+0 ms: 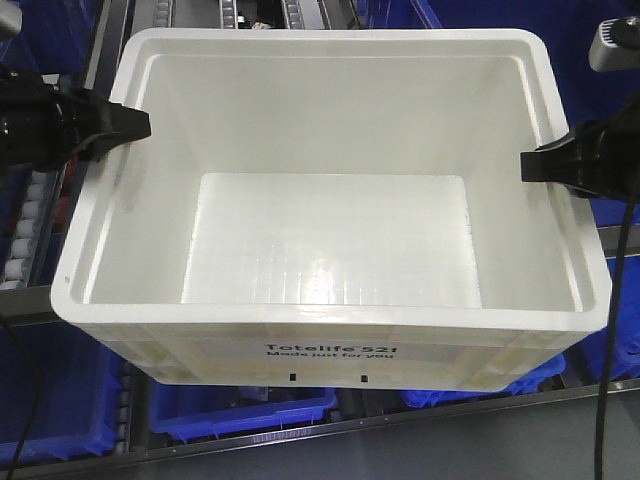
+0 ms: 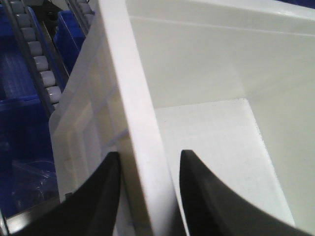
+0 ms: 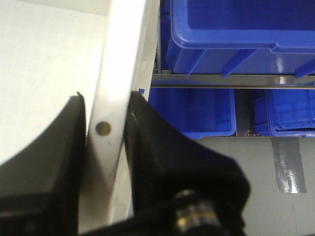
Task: Move bin from left to right shelf
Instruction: 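Carry the tote with both grippers while the base turns and drives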
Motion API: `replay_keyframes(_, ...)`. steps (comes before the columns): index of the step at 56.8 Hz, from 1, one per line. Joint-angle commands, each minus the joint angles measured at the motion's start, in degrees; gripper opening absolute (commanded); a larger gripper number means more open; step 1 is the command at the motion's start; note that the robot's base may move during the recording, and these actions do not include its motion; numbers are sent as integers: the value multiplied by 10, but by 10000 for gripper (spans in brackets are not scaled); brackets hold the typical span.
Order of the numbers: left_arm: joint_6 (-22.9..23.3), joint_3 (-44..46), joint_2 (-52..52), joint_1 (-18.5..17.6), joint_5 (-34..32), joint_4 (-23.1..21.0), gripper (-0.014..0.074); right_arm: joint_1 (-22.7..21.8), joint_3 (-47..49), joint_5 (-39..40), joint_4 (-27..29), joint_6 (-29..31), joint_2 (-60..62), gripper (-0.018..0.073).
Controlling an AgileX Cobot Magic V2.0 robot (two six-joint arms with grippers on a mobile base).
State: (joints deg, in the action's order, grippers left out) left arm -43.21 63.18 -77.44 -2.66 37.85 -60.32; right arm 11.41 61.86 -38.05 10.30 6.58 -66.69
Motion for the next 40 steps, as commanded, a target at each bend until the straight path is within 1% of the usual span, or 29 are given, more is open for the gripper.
replay_keyframes(1,-12,26,25,-32,117,-105,-3,18,28,86,96,19,17,-4)
replay_keyframes(40,-12,26,25,-32,117,-105,-3,18,28,86,96,19,17,-4)
